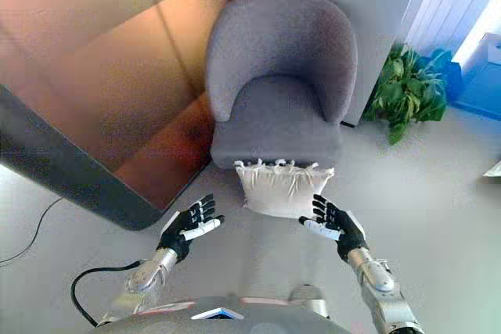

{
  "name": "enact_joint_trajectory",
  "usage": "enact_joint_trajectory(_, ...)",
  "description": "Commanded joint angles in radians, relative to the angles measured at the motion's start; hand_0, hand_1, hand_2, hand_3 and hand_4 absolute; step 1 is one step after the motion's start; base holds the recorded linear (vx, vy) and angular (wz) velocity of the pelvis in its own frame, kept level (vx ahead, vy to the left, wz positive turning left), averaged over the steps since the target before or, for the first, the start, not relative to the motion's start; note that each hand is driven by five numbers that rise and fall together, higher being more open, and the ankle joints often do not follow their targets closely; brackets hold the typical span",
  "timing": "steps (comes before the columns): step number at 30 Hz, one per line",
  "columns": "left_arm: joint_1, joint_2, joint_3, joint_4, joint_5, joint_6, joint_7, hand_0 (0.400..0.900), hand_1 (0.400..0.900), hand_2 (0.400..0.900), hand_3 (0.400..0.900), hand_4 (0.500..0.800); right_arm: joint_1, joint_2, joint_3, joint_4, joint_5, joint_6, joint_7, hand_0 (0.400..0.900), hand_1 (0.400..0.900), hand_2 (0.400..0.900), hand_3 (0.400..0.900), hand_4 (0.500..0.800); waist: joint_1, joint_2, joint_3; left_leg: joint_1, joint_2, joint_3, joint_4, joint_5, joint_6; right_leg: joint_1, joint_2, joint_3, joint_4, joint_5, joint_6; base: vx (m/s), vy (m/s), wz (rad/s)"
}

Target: Pick up the pillow and put it on the sofa.

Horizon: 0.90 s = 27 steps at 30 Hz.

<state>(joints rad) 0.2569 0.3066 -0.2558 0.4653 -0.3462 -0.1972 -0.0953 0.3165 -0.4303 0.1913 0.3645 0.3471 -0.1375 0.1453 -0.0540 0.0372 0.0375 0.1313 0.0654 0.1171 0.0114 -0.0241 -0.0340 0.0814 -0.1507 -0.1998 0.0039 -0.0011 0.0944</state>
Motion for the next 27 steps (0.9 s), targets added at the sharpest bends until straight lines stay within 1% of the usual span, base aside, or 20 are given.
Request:
enact_joint_trajectory(1, -0.038, 0.072, 0.044, -0.072, 0.035, -0.101, -0.002, 0.9, 0.9, 0.9, 0.9, 0.8, -0.047, -0.02, -0.009, -0.08, 0.001, -0.089, 0.003, 0.9, 0.9, 0.9, 0.9, 0.8, -0.009, -0.073, -0.03, -0.086, -0.03, -0.029, 0.094, -0.059, -0.002, 0.011, -0.014, -0.007, 0.015, -0.023, 0.007, 0.0, 0.0, 0.0)
enact_joint_trajectory(7, -0.03, 0.08, 0.041, -0.089, 0.019, -0.097, -0.021, 0.9, 0.9, 0.9, 0.9, 0.8, -0.038, -0.027, -0.015, -0.094, 0.004, -0.088, 0.012, 0.9, 0.9, 0.9, 0.9, 0.8, -0.011, -0.071, -0.026, -0.089, -0.025, -0.03, 0.104, -0.06, -0.005, 0.014, -0.011, -0.007, 0.014, -0.026, 0.005, 0.0, 0.0, 0.0)
enact_joint_trajectory(12, -0.033, 0.078, 0.037, -0.083, 0.027, -0.096, -0.016, 0.9, 0.9, 0.9, 0.9, 0.8, -0.038, -0.03, -0.018, -0.095, 0.004, -0.085, 0.012, 0.9, 0.9, 0.9, 0.9, 0.8, -0.013, -0.066, -0.021, -0.09, -0.018, -0.031, 0.106, -0.056, -0.011, 0.014, -0.005, -0.004, 0.012, -0.027, 0.002, -0.01, -0.031, 0.0)
enact_joint_trajectory(17, -0.042, 0.076, 0.031, -0.068, 0.028, -0.093, -0.014, 0.9, 0.9, 0.9, 0.9, 0.8, -0.037, -0.04, -0.023, -0.107, 0.009, -0.087, 0.011, 0.9, 0.9, 0.9, 0.9, 0.8, -0.015, -0.059, -0.012, -0.1, -0.003, -0.032, 0.115, -0.05, -0.022, 0.01, 0.009, -0.001, 0.009, -0.03, -0.006, -0.01, -0.068, 0.01)
enact_joint_trajectory(24, -0.054, 0.07, 0.022, -0.053, 0.026, -0.087, -0.012, 0.9, 0.9, 0.9, 0.9, 0.8, -0.038, -0.052, -0.033, -0.121, 0.017, -0.092, 0.006, 0.9, 0.9, 0.9, 0.9, 0.8, -0.018, -0.052, 0.014, -0.121, 0.037, -0.046, 0.163, -0.048, -0.047, 0.013, 0.046, 0.0, 0.011, -0.045, -0.029, -0.01, -0.109, 0.03)
enact_joint_trajectory(26, -0.058, 0.068, 0.018, -0.055, 0.025, -0.085, -0.012, 0.9, 0.9, 0.9, 0.9, 0.8, -0.043, -0.055, -0.037, -0.118, 0.018, -0.094, 0.001, 0.9, 0.9, 0.9, 0.9, 0.8, -0.017, -0.054, 0.026, -0.141, 0.053, -0.054, 0.219, -0.057, -0.056, 0.017, 0.06, 0.004, 0.011, -0.051, -0.039, -0.01, -0.151, 0.0)
enact_joint_trajectory(27, -0.062, 0.067, 0.017, -0.057, 0.023, -0.085, -0.012, 0.9, 0.9, 0.9, 0.9, 0.8, -0.049, -0.056, -0.038, -0.116, 0.019, -0.095, -0.002, 0.9, 0.9, 0.9, 0.9, 0.8, -0.016, -0.055, 0.034, -0.161, 0.058, -0.062, 0.277, -0.062, -0.059, 0.019, 0.065, 0.007, 0.012, -0.055, -0.046, -0.03, -0.153, -0.05)
